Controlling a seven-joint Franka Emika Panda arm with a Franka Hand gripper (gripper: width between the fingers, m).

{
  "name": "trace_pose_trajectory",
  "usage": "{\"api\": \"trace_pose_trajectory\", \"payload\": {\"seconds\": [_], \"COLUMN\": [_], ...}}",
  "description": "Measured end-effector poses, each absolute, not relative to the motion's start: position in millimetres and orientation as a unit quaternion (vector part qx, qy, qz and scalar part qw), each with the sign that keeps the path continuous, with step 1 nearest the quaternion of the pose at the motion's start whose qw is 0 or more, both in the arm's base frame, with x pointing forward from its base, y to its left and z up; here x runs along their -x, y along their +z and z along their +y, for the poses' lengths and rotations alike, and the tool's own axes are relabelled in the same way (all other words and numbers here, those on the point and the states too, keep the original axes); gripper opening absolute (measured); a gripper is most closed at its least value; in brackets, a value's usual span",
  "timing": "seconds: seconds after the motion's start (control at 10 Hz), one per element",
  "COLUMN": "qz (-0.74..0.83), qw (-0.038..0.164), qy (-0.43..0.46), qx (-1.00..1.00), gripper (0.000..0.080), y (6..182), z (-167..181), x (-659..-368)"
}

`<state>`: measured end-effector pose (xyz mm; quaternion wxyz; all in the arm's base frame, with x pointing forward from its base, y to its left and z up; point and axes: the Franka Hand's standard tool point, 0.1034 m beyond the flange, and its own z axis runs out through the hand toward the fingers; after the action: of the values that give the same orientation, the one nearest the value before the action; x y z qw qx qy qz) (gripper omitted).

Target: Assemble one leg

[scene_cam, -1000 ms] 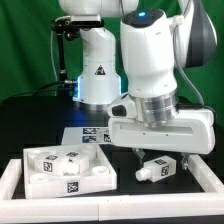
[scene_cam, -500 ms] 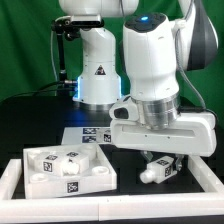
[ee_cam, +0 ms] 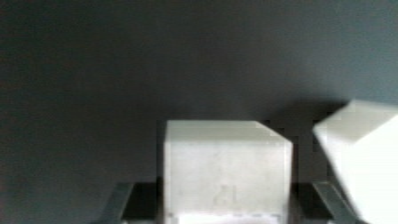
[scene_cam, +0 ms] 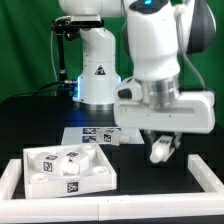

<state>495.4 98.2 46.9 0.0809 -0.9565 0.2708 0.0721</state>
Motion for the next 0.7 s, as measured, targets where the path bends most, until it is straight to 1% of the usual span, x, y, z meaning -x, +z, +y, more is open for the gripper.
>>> {"api": "trace_pose_trajectory", "payload": {"seconds": [0.1,0.2,0.6,0.7], "qz": [0.272,0.266,0.263,0.251], "qw": [0.081,0.081,0.08,0.075], "qy": [0.07,0.066,0.064,0.057], "qx": [0.956,0.958,0.959,0.963], "gripper": [0.0286,0.0286,0.0287,0.0287], "y": [58.7,62.1,58.4,51.8], "z": [108,113,112,114], "x": [-487,-488,-484,-470]}}
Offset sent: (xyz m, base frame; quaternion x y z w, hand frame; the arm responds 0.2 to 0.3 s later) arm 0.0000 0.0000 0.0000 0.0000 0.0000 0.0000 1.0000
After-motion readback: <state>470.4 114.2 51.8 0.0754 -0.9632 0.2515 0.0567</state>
